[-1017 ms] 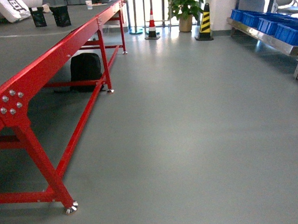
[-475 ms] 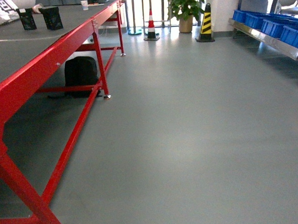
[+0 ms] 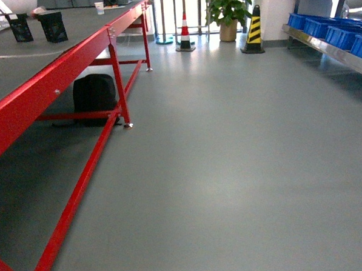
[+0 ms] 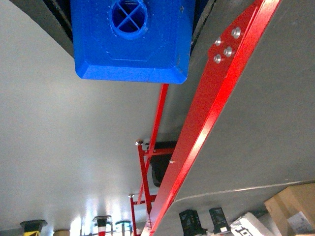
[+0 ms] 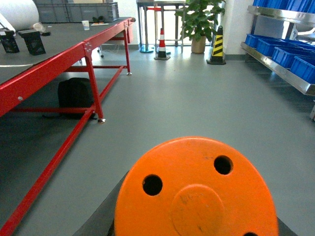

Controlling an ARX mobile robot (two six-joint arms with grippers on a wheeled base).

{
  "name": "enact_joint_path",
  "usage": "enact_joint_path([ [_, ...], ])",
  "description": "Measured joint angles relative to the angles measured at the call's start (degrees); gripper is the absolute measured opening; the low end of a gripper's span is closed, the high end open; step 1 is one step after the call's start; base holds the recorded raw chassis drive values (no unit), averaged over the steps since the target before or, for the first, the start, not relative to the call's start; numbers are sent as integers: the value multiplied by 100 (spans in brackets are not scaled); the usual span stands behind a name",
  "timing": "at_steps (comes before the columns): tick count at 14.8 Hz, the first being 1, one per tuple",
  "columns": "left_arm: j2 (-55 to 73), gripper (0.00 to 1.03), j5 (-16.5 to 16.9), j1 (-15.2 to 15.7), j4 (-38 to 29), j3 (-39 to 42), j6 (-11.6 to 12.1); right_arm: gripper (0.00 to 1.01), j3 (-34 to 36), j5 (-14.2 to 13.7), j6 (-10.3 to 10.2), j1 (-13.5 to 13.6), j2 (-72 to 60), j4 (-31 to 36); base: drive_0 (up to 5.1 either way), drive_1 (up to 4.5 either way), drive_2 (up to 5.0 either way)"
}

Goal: Sort blue parts and orange caps into right shelf containers

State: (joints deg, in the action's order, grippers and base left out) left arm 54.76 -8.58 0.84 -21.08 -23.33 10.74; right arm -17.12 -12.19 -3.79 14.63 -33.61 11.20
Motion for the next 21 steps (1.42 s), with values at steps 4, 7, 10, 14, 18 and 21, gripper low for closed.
enact_joint_path([
  [4,4,44,2,0,7,4,0,44,0,0,0,0,-2,17,-9,419,-438],
  [7,13,44,-2,2,37,7,0,44,0,0,0,0,9,4,-7,421,-436],
  [10,13,44,0,2,15,4,0,44,0,2,0,0,-4,15,10,441,-420],
  [14,9,44,0,2,-2,9,0,44,2,0,0,-2,-2,2,16,447,-414],
  [18,13,44,0,2,4,9,0,44,2,0,0,0,-4,0,9,439,-421],
  [21,15,44,-2,2,31,9,0,44,2,0,0,0,-2,17,10,440,-420],
])
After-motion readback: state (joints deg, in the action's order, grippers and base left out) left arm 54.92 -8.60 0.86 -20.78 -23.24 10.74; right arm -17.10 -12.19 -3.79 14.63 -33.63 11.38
